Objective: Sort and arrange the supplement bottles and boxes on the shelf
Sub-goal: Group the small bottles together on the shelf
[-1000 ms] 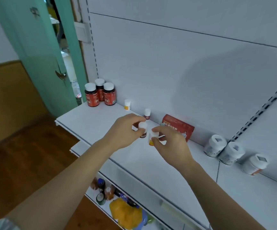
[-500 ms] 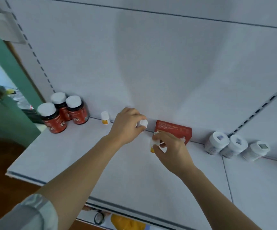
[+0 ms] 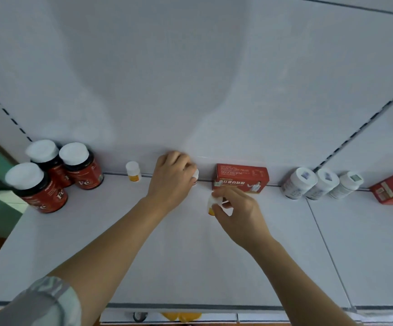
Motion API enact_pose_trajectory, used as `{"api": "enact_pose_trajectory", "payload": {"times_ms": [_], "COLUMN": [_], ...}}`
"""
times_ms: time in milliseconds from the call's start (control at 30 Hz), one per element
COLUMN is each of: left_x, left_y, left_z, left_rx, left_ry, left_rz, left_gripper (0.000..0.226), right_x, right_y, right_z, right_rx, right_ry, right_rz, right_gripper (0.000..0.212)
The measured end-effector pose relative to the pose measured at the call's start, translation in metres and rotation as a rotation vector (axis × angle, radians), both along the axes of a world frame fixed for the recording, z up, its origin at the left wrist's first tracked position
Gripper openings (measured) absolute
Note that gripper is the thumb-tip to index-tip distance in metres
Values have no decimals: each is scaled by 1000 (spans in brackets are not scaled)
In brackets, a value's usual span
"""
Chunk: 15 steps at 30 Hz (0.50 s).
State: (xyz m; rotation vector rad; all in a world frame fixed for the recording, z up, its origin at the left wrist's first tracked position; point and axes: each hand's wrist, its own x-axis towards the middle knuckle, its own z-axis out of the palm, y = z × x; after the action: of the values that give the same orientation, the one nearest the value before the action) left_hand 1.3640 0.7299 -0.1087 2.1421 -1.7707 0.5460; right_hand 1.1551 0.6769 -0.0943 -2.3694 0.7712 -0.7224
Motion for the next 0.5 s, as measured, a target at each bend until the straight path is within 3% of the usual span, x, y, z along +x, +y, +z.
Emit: {"api": "enact_pose_trajectory", "payload": {"times_ms": [200, 500], "left_x": [-1, 2], "left_y": [0, 35], "left_z": [2, 25], "left_rx": [34, -23], "left_ry": [-24, 205], "left_rz": [17, 115], "left_gripper": [10, 23], "right_x": [1, 13], "right_y": [-8, -14], "right_z": [3, 13], "right_rx": [-27, -85], "right_ry": [-14, -44], "right_rz": [4, 82], "right_gripper": [23, 23]}}
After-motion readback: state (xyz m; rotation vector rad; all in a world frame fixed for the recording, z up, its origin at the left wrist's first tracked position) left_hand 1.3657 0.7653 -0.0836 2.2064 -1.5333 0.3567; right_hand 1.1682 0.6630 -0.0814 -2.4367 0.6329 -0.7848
